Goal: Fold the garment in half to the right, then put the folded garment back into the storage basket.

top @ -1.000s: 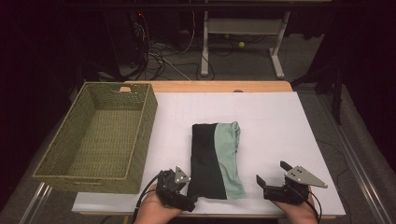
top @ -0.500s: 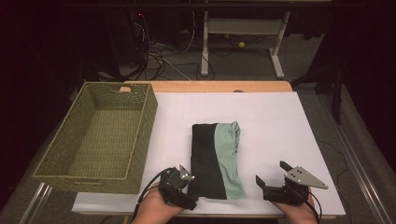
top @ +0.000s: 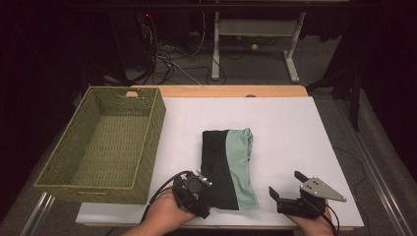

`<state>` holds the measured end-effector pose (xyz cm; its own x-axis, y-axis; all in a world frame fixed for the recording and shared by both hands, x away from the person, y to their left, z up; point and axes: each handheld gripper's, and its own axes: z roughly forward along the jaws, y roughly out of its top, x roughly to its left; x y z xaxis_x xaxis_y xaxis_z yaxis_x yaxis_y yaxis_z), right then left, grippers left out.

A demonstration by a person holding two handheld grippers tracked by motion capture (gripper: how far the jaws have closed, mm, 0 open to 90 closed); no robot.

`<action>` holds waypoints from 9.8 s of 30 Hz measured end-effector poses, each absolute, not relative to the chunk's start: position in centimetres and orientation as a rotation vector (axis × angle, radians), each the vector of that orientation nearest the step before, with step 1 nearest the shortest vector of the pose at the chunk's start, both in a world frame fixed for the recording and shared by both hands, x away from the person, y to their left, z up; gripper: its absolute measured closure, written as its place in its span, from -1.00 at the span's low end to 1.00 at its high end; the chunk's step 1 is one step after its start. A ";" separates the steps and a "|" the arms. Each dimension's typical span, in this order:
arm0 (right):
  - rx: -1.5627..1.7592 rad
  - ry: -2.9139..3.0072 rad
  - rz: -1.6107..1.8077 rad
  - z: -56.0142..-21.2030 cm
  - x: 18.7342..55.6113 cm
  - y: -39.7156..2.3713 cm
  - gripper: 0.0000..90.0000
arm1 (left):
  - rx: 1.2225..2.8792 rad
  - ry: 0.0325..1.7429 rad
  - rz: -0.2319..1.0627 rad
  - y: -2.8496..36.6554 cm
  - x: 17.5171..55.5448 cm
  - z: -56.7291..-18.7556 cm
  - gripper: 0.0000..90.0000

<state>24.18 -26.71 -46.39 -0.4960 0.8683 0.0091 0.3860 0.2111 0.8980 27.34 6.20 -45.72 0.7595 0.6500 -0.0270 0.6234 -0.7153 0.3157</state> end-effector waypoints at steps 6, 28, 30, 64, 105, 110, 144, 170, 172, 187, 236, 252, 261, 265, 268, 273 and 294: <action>1.161 1.994 1.249 -46.5 24.3 -26.5 -1.00 | 2.702 0.971 0.068 5.7 27.8 -45.3 -0.75; 1.169 1.990 1.260 -46.4 24.1 -26.6 -1.00 | 2.863 0.865 -0.082 2.5 29.0 -44.2 -0.26; 1.168 1.990 1.260 -46.4 24.1 -26.7 -1.00 | 2.877 0.856 -0.109 2.5 29.2 -44.0 -0.08; 1.177 1.998 1.257 -46.6 24.2 -26.7 -1.00 | 2.851 0.940 -0.174 3.5 30.6 -42.8 0.65; 1.199 2.048 1.350 -43.5 34.9 -19.9 -0.97 | 2.827 0.937 -0.154 3.7 30.1 -43.1 0.65; 1.233 2.057 1.338 -43.3 37.0 -19.3 -0.95 | 2.829 0.940 -0.149 3.7 30.0 -43.2 0.65; 1.506 2.151 1.420 -45.8 38.8 -18.4 -0.93 | 2.843 0.913 -0.169 3.7 30.1 -43.7 0.64; 1.598 2.388 1.554 -48.1 40.2 -16.5 -0.71 | 2.836 0.908 -0.165 3.8 30.1 -43.9 0.64; 1.604 2.392 1.579 -48.2 40.3 -16.7 -0.59 | 2.835 0.907 -0.163 3.8 30.1 -43.9 0.64; 1.485 2.378 1.594 -47.5 39.8 -17.6 0.38 | 2.816 0.912 -0.161 4.1 30.0 -43.9 0.64; 1.372 2.262 1.536 -46.4 37.8 -17.5 0.16 | 2.794 0.957 -0.155 5.8 29.6 -42.7 0.67; 1.438 2.064 1.454 -43.4 37.5 -21.8 -0.47 | 2.817 0.938 -0.146 5.1 29.1 -43.1 0.66; 1.554 2.162 1.455 -46.0 38.3 -21.1 -0.51 | 2.820 0.933 -0.159 5.1 29.3 -43.4 0.66; 1.585 2.196 1.469 -47.1 38.3 -20.4 -0.51 | 2.824 0.928 -0.153 5.0 29.3 -43.6 0.66; 1.584 2.236 1.457 -47.4 38.1 -19.7 -0.54 | 2.822 0.932 -0.156 5.0 29.3 -43.6 0.66; 1.530 2.194 1.443 -45.5 37.8 -20.2 -0.58 | 2.820 0.935 -0.158 5.1 29.3 -43.6 0.66; 1.593 2.397 1.417 -47.8 38.2 -17.5 -0.91 | 2.817 0.923 -0.159 5.1 29.3 -43.7 0.66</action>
<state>38.15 -17.45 -47.83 -0.5051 0.7121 0.4876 0.7705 0.1174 0.6265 29.34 5.10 -43.72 0.8024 0.5765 -0.1545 0.5949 -0.7932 0.1298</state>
